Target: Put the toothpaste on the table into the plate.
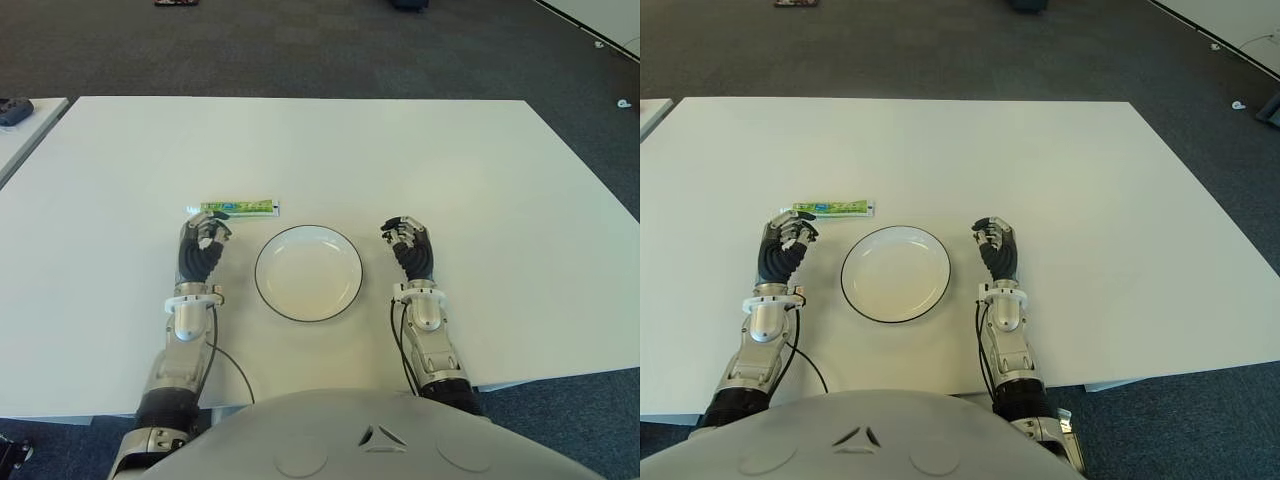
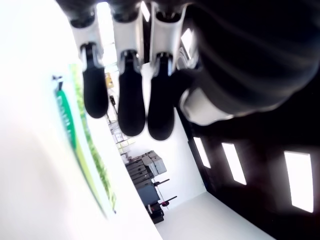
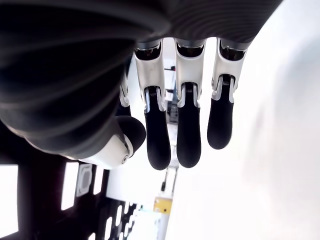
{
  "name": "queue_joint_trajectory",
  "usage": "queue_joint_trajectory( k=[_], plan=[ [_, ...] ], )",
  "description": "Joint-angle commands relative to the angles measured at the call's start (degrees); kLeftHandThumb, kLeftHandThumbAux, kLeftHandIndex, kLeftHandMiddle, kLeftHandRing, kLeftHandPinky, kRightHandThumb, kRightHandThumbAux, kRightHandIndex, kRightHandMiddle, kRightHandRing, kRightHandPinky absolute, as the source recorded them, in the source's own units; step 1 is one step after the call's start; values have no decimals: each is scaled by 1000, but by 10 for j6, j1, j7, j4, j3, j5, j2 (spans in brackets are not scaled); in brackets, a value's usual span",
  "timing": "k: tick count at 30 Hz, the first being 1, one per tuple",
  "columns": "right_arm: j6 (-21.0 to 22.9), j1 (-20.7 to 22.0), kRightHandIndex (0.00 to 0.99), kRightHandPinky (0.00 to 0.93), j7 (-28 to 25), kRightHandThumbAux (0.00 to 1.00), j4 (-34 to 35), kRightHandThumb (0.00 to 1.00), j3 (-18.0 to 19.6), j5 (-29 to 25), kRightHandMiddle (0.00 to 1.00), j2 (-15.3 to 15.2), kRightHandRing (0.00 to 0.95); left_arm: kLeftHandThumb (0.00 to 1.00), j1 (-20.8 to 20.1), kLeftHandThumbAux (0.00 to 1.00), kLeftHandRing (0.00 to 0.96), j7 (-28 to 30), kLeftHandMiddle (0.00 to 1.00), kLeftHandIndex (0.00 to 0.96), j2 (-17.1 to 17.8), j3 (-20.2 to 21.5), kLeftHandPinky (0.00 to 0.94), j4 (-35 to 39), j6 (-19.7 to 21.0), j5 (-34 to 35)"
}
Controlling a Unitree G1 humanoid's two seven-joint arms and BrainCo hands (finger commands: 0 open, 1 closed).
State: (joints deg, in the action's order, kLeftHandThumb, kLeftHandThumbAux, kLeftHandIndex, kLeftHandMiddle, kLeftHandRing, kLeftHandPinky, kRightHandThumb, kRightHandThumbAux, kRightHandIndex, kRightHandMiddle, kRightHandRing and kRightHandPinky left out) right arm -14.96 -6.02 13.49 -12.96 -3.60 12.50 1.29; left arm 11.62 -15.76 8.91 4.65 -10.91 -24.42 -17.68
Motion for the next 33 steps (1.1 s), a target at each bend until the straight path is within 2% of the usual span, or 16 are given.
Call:
queue_joint_trajectory(
  k=[1, 6, 13, 18, 25, 26, 29, 33],
  plan=[
    [12, -5, 427, 445, -5, 727, 12, 705, -5, -3, 474, 6, 461, 705, 15, 717, 604, -2, 600, 427, 26, 14, 505, 77, 53, -48],
    [24, -6, 427, 446, -6, 727, 20, 704, -8, -1, 472, 9, 459, 706, 23, 716, 589, 4, 591, 427, 46, 23, 526, 147, 111, -101],
    [28, -6, 426, 444, -1, 727, 21, 704, -10, 3, 472, 13, 458, 706, 11, 708, 505, -8, 524, 428, 70, 20, 457, 177, 158, -171],
    [33, -5, 427, 447, 4, 727, 23, 705, -12, 5, 472, 18, 456, 706, -27, 698, 430, -17, 449, 424, 115, 17, 398, 161, 184, -236],
    [37, -4, 427, 448, 8, 727, 21, 705, -12, 5, 472, 22, 456, 710, -62, 690, 370, -50, 381, 419, 161, 4, 382, 109, 182, -278],
    [38, -4, 427, 445, 9, 727, 20, 705, -12, 4, 470, 22, 453, 695, -69, 592, 348, -57, 356, 351, 170, 0, 366, 98, 179, -284],
    [39, -3, 428, 442, 10, 727, 18, 705, -11, 2, 469, 22, 449, 678, -80, 465, 285, -76, 287, 239, 186, -9, 312, 83, 176, -302],
    [38, -2, 428, 449, 12, 727, 15, 706, -10, 2, 471, 22, 450, 668, -94, 401, 218, -86, 212, 162, 205, -22, 257, 69, 180, -321]
  ],
)
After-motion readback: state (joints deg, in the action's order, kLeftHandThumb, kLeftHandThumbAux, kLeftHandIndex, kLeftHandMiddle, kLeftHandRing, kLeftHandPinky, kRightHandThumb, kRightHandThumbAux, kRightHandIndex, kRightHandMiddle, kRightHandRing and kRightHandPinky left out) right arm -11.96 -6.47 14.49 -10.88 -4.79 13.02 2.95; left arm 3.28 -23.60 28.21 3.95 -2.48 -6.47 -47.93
